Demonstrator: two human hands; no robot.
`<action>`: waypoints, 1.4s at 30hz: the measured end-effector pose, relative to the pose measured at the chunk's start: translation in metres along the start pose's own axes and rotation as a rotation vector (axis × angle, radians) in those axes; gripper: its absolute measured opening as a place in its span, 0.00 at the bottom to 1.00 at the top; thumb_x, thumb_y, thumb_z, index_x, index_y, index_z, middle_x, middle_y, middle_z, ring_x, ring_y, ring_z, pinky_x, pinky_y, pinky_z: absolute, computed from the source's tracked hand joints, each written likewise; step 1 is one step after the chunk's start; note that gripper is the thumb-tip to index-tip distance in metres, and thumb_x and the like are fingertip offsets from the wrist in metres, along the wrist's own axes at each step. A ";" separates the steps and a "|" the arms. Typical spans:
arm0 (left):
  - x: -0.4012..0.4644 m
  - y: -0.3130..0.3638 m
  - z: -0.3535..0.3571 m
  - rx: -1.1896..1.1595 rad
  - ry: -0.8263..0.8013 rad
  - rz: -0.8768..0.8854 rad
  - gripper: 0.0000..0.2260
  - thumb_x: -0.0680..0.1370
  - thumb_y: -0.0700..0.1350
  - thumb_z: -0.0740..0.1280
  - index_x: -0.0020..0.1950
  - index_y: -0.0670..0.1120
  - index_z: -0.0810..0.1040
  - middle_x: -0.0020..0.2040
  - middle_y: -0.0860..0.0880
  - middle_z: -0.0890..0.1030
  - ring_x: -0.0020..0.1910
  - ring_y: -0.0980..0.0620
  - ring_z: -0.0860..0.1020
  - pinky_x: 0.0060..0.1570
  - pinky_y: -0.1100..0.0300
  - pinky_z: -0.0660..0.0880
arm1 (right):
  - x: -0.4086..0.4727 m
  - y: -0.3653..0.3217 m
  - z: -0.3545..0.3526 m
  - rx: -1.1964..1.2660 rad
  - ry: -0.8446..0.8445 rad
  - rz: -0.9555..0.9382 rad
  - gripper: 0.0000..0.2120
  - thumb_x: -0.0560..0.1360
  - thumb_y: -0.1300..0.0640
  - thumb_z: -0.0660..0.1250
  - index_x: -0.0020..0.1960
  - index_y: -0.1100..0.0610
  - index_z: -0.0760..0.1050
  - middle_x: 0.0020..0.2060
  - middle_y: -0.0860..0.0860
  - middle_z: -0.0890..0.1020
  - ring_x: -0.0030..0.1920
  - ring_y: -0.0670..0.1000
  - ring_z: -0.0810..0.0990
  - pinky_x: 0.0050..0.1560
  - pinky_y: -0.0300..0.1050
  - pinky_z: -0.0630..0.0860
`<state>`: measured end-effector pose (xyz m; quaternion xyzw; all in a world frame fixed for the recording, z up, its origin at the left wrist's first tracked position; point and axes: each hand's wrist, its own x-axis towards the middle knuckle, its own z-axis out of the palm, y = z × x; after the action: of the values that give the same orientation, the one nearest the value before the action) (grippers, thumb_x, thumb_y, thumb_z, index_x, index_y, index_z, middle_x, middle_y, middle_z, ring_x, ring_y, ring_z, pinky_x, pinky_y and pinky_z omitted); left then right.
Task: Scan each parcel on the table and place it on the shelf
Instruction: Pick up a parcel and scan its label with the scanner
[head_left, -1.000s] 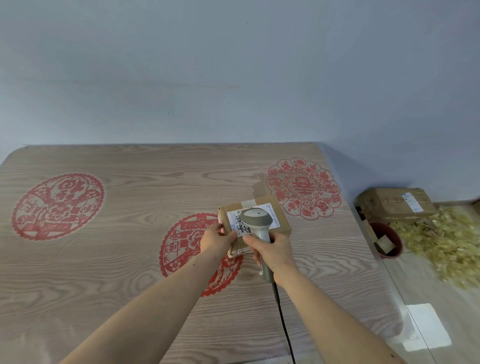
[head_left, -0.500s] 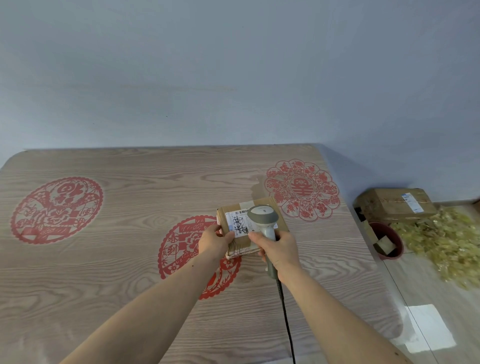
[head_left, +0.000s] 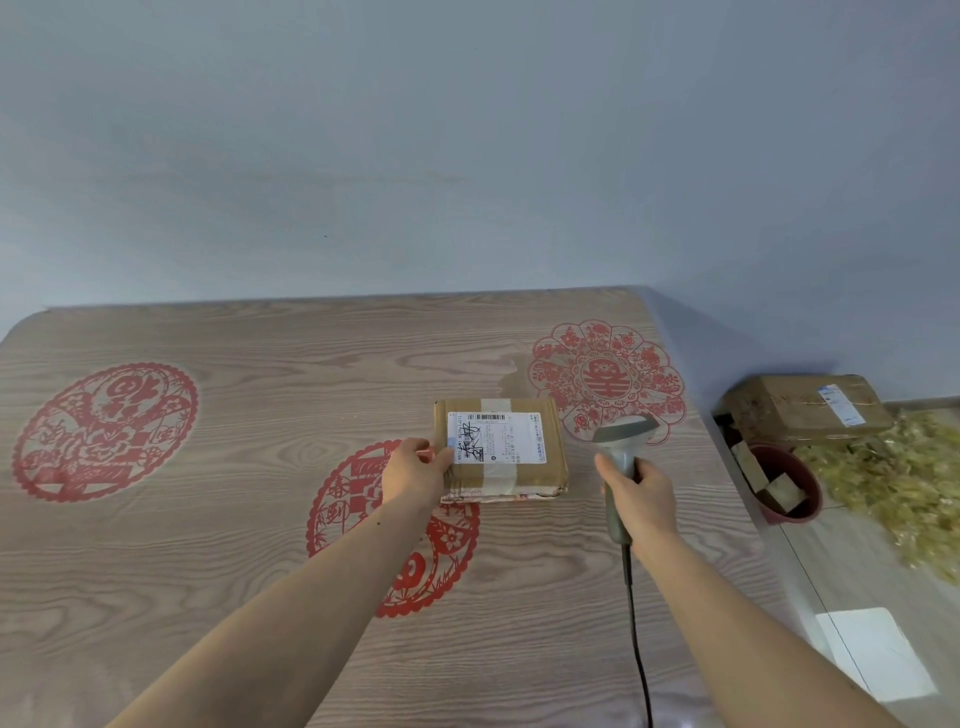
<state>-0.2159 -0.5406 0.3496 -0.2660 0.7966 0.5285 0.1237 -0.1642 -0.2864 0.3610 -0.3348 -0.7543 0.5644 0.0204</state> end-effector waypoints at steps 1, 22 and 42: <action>0.003 0.002 0.000 0.005 0.014 0.001 0.22 0.78 0.50 0.70 0.69 0.44 0.72 0.57 0.49 0.80 0.48 0.49 0.80 0.47 0.50 0.81 | 0.006 0.006 -0.002 -0.034 0.008 -0.003 0.12 0.74 0.48 0.73 0.47 0.57 0.79 0.40 0.52 0.83 0.44 0.55 0.82 0.44 0.47 0.74; 0.019 0.013 0.002 0.099 0.115 -0.085 0.28 0.76 0.63 0.67 0.68 0.46 0.75 0.59 0.48 0.81 0.52 0.46 0.82 0.55 0.47 0.80 | 0.039 0.066 0.014 -0.412 0.058 0.106 0.31 0.65 0.45 0.79 0.62 0.57 0.75 0.56 0.58 0.79 0.52 0.60 0.79 0.52 0.56 0.77; -0.026 0.021 0.028 -0.184 -0.084 -0.258 0.24 0.76 0.58 0.70 0.64 0.42 0.75 0.54 0.45 0.81 0.59 0.44 0.79 0.60 0.50 0.77 | 0.042 -0.044 0.070 -0.465 -0.244 -0.193 0.27 0.82 0.45 0.55 0.77 0.56 0.61 0.74 0.55 0.68 0.75 0.61 0.62 0.73 0.61 0.60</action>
<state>-0.2081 -0.5017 0.3671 -0.3542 0.6983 0.5893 0.1989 -0.2464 -0.3284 0.3590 -0.1867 -0.8888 0.4077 -0.0943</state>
